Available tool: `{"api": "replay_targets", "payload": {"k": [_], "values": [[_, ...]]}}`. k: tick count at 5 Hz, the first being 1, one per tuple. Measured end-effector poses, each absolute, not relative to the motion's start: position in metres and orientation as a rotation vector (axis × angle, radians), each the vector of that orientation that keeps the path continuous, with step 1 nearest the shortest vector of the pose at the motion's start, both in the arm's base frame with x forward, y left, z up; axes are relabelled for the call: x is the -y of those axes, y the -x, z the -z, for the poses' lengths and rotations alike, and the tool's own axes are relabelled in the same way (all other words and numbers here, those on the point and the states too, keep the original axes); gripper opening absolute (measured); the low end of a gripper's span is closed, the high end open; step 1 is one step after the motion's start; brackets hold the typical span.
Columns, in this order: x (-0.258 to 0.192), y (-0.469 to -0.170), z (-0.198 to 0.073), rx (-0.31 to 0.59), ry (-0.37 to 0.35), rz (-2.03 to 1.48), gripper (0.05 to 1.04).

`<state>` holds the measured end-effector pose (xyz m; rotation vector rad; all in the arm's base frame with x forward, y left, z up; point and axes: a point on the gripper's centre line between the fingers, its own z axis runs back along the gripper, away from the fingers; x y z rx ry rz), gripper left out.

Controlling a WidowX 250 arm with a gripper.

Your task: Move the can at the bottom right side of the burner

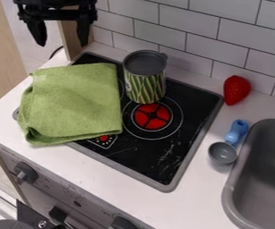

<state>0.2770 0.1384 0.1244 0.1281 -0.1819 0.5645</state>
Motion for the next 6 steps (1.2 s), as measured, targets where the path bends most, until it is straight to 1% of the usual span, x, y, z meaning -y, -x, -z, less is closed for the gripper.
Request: {"api": "replay_targets", "payload": {"k": [1, 2, 3, 4, 5, 6], "values": [[-0.136, -0.276, -0.115, 0.156, -0.115, -0.562, 1.001], [-0.127, -0.292, -0.114, 0.248, -0.053, -0.465, 1.001], [-0.117, -0.301, -0.108, 0.34, -0.039, -0.417, 1.0], [-0.102, -0.308, -0.118, 0.38, -0.033, -0.387, 1.001], [-0.091, -0.324, -0.125, 0.386, -0.057, -0.402, 1.001], [-0.088, -0.342, -0.125, 0.396, -0.065, -0.463, 1.0]]}}
